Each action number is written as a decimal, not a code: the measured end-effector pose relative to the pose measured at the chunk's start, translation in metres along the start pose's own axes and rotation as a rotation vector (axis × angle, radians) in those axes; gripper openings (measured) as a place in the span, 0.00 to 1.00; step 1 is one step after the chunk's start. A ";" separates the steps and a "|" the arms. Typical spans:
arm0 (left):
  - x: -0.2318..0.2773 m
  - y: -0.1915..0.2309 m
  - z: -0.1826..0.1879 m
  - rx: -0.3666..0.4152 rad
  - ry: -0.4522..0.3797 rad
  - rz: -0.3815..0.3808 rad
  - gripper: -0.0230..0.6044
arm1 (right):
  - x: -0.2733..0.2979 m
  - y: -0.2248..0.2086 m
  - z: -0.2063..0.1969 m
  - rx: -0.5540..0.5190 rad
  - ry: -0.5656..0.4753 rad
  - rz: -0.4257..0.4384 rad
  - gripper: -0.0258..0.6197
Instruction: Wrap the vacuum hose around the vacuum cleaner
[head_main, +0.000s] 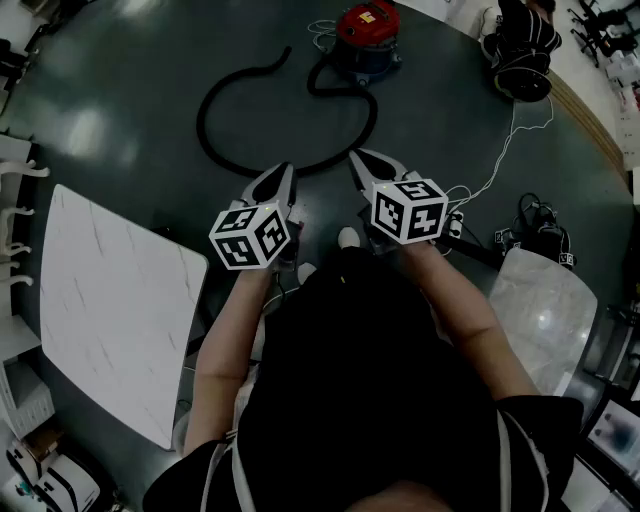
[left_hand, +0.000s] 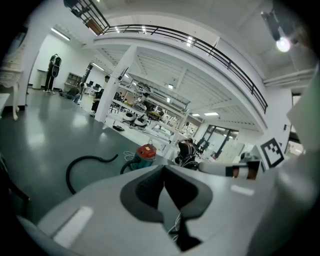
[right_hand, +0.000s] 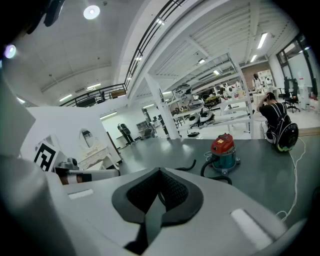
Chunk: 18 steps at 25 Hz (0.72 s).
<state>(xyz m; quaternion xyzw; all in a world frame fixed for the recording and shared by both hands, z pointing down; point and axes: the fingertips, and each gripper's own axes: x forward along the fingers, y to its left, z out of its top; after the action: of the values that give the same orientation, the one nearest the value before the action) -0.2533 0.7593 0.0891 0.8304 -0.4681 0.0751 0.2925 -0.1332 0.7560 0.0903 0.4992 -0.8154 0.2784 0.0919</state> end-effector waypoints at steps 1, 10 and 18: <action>0.000 -0.001 -0.002 -0.004 0.004 0.001 0.05 | -0.001 -0.001 -0.001 0.002 0.003 0.000 0.03; 0.006 -0.001 -0.010 -0.017 0.024 -0.005 0.05 | 0.004 -0.005 -0.002 0.021 0.004 -0.002 0.03; 0.020 -0.003 -0.022 -0.036 0.054 -0.008 0.05 | 0.005 -0.022 -0.007 0.056 0.015 -0.008 0.03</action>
<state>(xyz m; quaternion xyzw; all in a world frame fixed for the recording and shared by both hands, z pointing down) -0.2370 0.7580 0.1134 0.8248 -0.4579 0.0879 0.3200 -0.1176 0.7486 0.1064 0.5025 -0.8047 0.3044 0.0852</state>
